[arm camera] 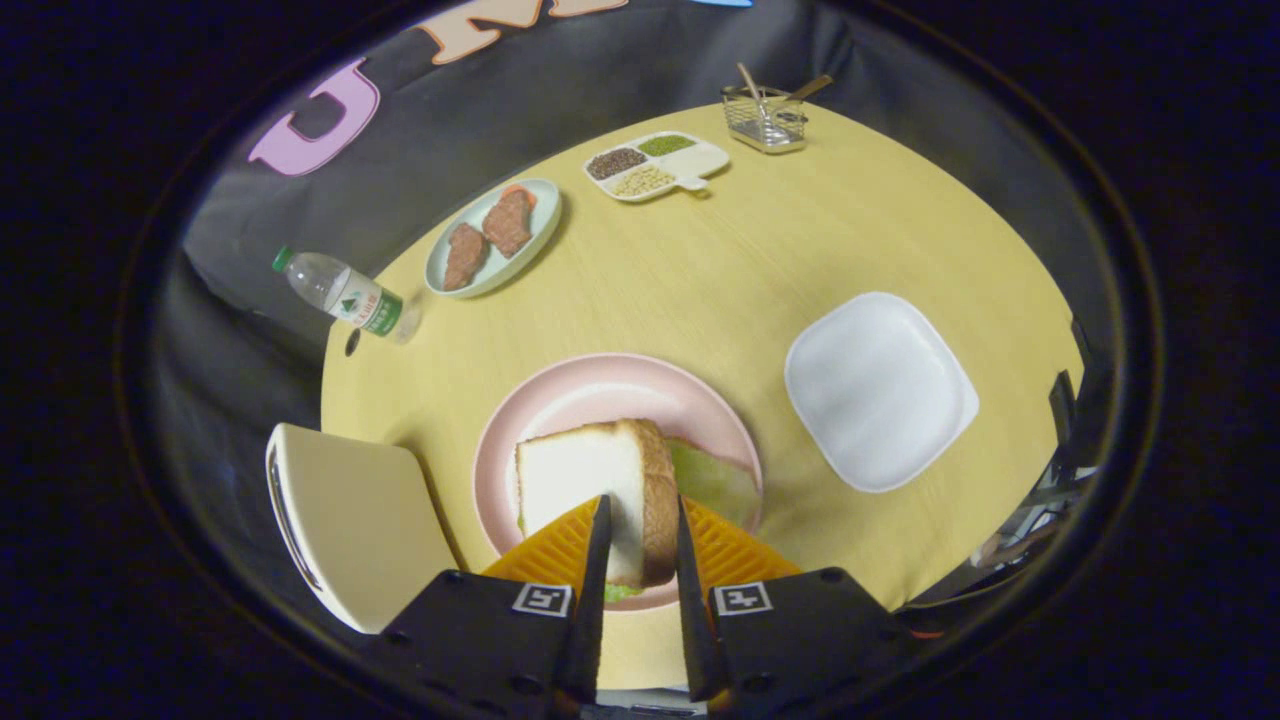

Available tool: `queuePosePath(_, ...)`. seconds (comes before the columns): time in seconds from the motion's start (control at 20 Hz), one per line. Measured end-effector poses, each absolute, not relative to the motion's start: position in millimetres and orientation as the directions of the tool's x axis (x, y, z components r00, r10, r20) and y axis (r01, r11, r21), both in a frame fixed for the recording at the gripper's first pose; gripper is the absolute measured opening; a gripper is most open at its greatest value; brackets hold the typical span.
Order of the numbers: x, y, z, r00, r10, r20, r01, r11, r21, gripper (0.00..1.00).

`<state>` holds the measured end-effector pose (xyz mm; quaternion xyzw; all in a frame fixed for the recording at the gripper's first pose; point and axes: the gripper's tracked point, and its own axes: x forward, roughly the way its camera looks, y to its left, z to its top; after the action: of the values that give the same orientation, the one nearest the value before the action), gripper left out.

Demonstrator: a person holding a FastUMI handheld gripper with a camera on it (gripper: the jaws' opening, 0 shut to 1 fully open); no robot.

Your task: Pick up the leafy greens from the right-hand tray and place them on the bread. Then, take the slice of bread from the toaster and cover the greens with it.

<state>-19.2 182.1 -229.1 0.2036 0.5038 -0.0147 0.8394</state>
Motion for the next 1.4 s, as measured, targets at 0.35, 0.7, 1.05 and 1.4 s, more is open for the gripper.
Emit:
queuePosePath(0.35,-29,167,-236,0.434,0.124,-0.892,0.241,0.939,0.247,0.95)
queuePosePath(0.7,-40,118,-212,0.419,-0.073,-0.905,0.169,0.986,-0.001,0.96)
queuePosePath(1.05,22,122,-117,0.741,0.002,-0.672,0.077,0.993,0.089,0.97)
queuePosePath(1.4,69,125,0,0.955,0.082,-0.284,-0.047,0.991,0.127,0.96)
